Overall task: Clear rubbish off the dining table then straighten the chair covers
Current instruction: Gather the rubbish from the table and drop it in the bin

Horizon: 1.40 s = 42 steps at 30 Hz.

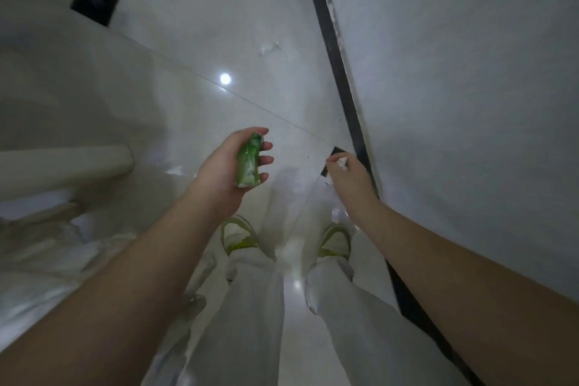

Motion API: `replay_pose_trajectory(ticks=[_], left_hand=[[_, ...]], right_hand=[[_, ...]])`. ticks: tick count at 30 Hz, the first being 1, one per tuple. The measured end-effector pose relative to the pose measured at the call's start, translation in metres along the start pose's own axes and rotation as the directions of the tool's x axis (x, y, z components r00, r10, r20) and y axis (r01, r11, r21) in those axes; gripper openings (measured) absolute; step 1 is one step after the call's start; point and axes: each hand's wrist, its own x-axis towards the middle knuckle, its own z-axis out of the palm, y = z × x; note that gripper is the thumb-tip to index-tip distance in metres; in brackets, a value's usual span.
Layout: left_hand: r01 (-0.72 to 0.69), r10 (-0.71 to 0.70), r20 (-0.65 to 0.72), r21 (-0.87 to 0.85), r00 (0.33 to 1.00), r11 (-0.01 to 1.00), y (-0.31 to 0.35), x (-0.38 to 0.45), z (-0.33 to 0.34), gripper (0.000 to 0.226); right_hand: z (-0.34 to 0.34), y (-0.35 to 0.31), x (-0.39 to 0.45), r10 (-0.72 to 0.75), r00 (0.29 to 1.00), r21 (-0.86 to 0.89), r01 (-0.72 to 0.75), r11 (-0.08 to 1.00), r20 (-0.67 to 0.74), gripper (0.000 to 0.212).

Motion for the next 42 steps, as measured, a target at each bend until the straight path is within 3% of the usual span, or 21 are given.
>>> replay_pose_trajectory(ticks=[5,10,14,20,24,27,33,36,42], left_hand=[[-0.123,0.123,0.05,0.009,0.991,0.992,0.073,-0.076,0.004,0.028],[-0.189,0.19,-0.025,0.014,0.982,0.982,0.129,-0.132,-0.006,0.015],[-0.233,0.246,-0.112,0.119,0.963,0.965,0.155,-0.157,-0.006,0.016],[-0.288,0.377,-0.116,0.453,0.919,0.844,0.177,-0.128,0.004,0.022],[-0.303,0.523,-0.164,0.658,0.836,0.69,0.193,-0.106,0.006,0.017],[-0.276,0.548,-0.19,0.704,0.814,0.655,0.202,-0.104,0.015,0.018],[-0.17,0.463,-0.222,0.728,0.858,0.665,0.206,-0.078,0.025,0.025],[-0.198,0.491,-0.153,0.783,0.857,0.589,0.204,-0.043,0.023,0.031],[-0.347,0.518,0.168,0.898,0.839,0.27,0.205,0.069,0.005,0.044]], right_hand=[[-0.034,-0.089,-0.078,-0.125,0.992,-0.147,0.121,0.982,-0.013,0.014],[-0.07,-0.173,-0.14,-0.242,0.97,-0.296,0.233,0.926,0.006,0.01],[-0.085,-0.228,-0.165,-0.31,0.95,-0.252,0.29,0.923,-0.042,0.009],[-0.062,-0.253,-0.136,-0.359,0.933,-0.292,0.345,0.892,0.006,0.009],[-0.043,-0.259,-0.111,-0.32,0.943,-0.276,0.333,0.902,0.092,0.009],[-0.041,-0.289,-0.1,-0.286,0.952,-0.249,0.306,0.919,0.113,0.006],[-0.038,-0.334,-0.073,-0.31,0.942,-0.245,0.334,0.91,0.13,0.01],[-0.03,-0.332,-0.042,-0.306,0.946,-0.252,0.322,0.913,0.102,0.007],[0.011,-0.301,0.042,-0.295,0.945,-0.285,0.324,0.902,0.141,0.009]])
